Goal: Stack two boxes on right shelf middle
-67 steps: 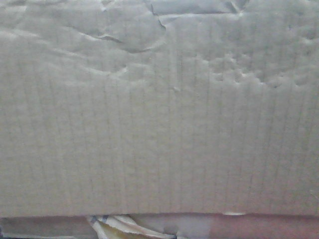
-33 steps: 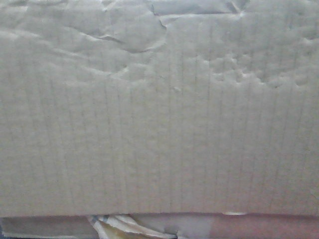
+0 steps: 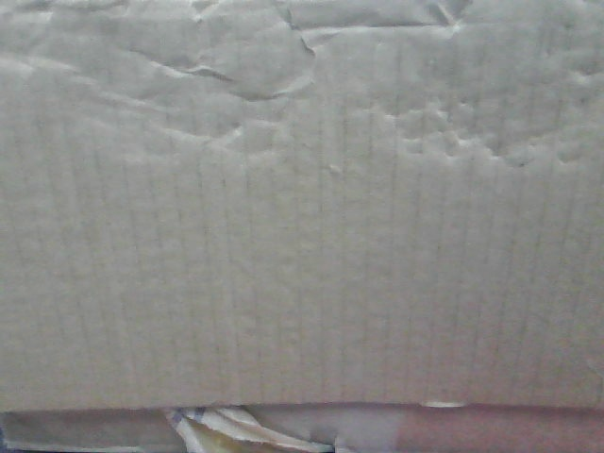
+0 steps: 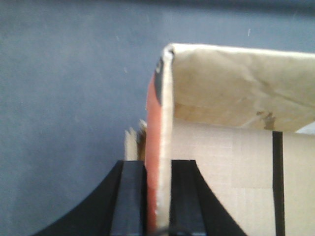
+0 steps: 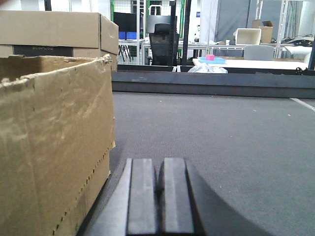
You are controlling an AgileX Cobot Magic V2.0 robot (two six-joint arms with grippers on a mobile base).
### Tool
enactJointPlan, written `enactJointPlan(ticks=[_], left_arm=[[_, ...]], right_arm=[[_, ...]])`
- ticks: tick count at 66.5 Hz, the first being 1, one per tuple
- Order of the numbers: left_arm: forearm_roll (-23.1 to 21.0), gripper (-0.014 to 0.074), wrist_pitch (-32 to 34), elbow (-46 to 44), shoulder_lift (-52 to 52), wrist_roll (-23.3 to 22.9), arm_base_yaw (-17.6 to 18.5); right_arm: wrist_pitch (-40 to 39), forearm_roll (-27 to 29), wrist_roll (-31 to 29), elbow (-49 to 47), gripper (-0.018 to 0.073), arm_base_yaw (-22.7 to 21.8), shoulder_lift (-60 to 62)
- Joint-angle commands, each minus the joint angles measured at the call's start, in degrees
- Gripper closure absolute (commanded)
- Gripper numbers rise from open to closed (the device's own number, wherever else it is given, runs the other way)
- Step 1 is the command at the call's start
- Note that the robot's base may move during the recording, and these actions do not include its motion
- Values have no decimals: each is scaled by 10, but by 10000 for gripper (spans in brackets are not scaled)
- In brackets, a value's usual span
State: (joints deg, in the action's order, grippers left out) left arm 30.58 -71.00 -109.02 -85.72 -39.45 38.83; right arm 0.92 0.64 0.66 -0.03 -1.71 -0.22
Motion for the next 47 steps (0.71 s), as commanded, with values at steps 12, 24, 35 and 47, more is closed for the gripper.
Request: enactJointPlan(ticks=[12, 24, 35, 47], left_arm=[[31, 707, 28, 105, -15, -110, 61], [2, 707, 77, 181, -19, -150, 62], [-6, 707, 101, 219, -35, -151, 61], [-6, 707, 106, 225, -54, -151, 55]], right_arm=[[-13, 0, -2, 0, 724, 1, 2], [-13, 0, -2, 0, 724, 1, 2], [-13, 0, -2, 0, 724, 1, 2], [-13, 0, -2, 0, 724, 1, 2]])
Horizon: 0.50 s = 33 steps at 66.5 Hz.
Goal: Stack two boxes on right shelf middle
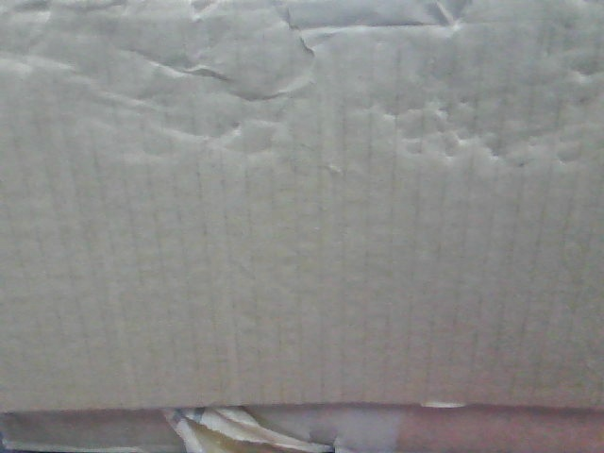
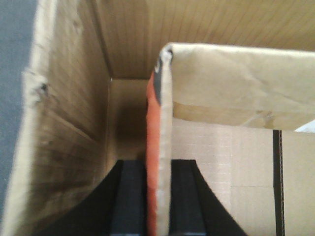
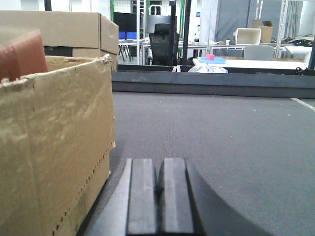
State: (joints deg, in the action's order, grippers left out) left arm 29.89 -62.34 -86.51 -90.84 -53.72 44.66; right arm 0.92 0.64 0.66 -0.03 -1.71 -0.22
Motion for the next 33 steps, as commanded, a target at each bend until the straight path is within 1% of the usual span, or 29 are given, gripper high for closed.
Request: enactJointPlan(ticks=[1, 12, 17, 22, 27, 33], left_arm=[[-1, 707, 19, 0, -5, -8, -3], [-16, 707, 18, 0, -18, -7, -3], [-15, 685, 18, 0, -18, -6, -3], [-11, 622, 17, 0, -18, -6, -3], [0, 492, 9, 0, -18, -5, -3], [8, 406, -6, 0, -16, -5, -3]], right_arm=[[-13, 0, -2, 0, 724, 1, 2], [-13, 0, -2, 0, 724, 1, 2], [-13, 0, -2, 0, 724, 1, 2], [-13, 0, -2, 0, 724, 1, 2], [-13, 0, -2, 0, 724, 1, 2], [-13, 0, -2, 0, 724, 1, 2]])
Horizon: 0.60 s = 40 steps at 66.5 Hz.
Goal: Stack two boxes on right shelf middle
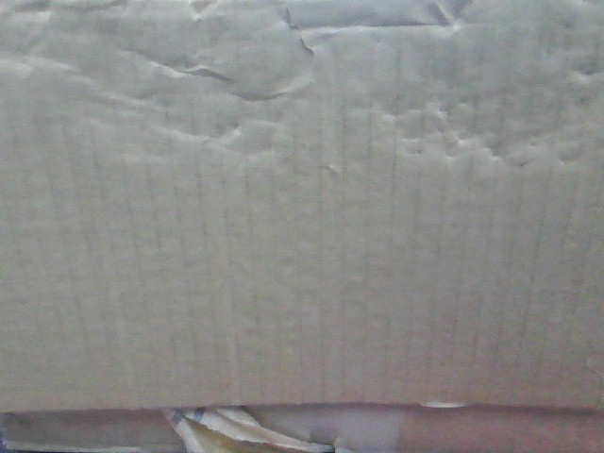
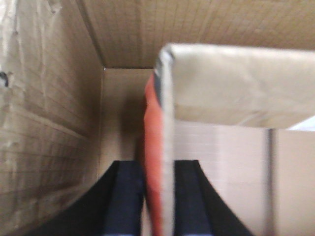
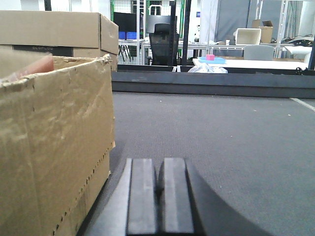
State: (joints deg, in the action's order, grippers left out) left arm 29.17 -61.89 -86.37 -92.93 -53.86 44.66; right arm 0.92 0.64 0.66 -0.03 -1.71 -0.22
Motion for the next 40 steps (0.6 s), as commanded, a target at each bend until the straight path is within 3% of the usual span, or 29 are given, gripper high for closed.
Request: enactJointPlan(ticks=[1, 19, 27, 35, 40], left_arm=[[16, 402, -10, -2, 6, -3, -3], [7, 274, -17, -31, 9, 2, -3], [-3, 210, -29, -75, 17, 37, -3], [-8, 204, -81, -130, 34, 89, -3], [-2, 204, -81, -152, 44, 114, -8]], right_arm=[[-13, 0, -2, 0, 724, 1, 2], [-13, 0, -2, 0, 724, 1, 2], [-13, 0, -2, 0, 724, 1, 2], [-13, 0, -2, 0, 724, 1, 2], [-13, 0, -2, 0, 724, 1, 2]])
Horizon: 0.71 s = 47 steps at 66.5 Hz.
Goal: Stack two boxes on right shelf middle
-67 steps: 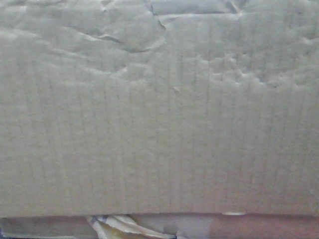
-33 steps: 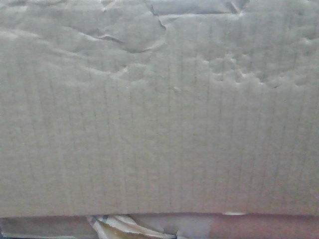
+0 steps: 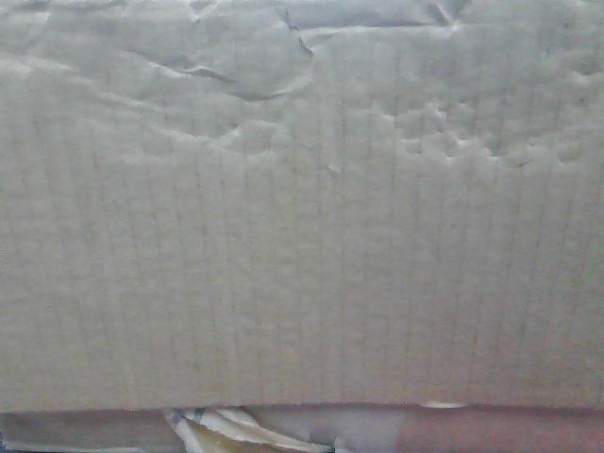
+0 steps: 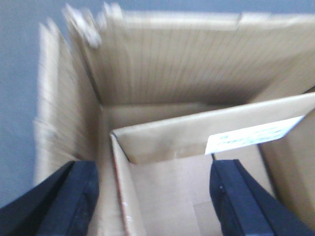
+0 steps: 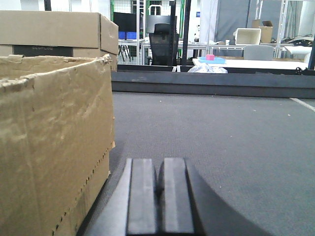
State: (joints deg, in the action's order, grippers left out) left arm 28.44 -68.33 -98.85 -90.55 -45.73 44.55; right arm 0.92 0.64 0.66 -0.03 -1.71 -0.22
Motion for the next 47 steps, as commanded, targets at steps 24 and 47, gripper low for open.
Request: enactJointPlan(ticks=[24, 47], left_arm=[[-127, 206, -16, 28, 63, 145, -148], [-187, 206, -16, 122, 64, 172, -162]], right_arm=[[-13, 0, -2, 0, 724, 1, 2], [-13, 0, -2, 0, 724, 1, 2]])
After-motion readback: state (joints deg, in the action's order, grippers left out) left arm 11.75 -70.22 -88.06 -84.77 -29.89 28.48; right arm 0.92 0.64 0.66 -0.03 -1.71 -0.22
